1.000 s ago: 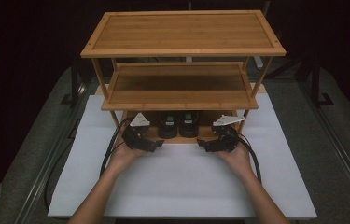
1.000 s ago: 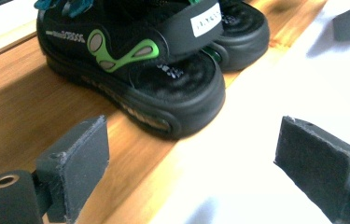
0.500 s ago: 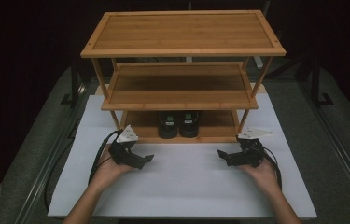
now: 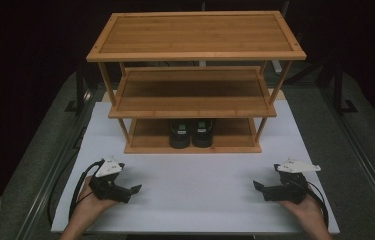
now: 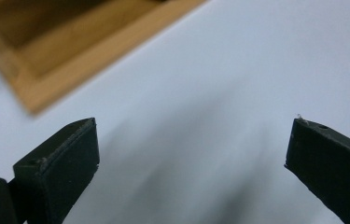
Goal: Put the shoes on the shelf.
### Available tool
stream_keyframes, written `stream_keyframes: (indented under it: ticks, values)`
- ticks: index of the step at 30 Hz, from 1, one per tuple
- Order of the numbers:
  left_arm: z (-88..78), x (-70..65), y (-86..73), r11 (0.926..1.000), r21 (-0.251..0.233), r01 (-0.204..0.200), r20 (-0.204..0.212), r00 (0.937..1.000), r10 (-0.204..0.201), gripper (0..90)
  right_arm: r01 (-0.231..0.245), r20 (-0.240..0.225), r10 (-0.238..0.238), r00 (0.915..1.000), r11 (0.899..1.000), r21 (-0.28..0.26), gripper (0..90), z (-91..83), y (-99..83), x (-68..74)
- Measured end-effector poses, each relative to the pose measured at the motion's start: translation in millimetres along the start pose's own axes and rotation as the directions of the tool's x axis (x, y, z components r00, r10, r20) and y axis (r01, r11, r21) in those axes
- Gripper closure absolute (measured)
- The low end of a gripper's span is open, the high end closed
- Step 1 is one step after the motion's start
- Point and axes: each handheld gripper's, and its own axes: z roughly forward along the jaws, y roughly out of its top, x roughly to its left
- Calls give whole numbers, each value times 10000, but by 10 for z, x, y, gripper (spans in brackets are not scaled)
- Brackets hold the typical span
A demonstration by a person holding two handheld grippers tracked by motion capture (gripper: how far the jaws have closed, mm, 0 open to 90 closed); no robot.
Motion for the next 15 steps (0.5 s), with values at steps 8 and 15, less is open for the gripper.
stream_keyframes:
  ticks: [8, 15]
  values:
    - [-217, -23, -340, 9991, 360, 240, -441, 9988, -224, 23, -77, 597, 52, 9982, 9991, 425, 27, -145, -243, -39]
    - [-241, -21, -492, 9979, 505, 411, -562, 9977, -383, 18, -232, 986, 132, 9950, 9946, 1009, 27, -146, -292, -58]
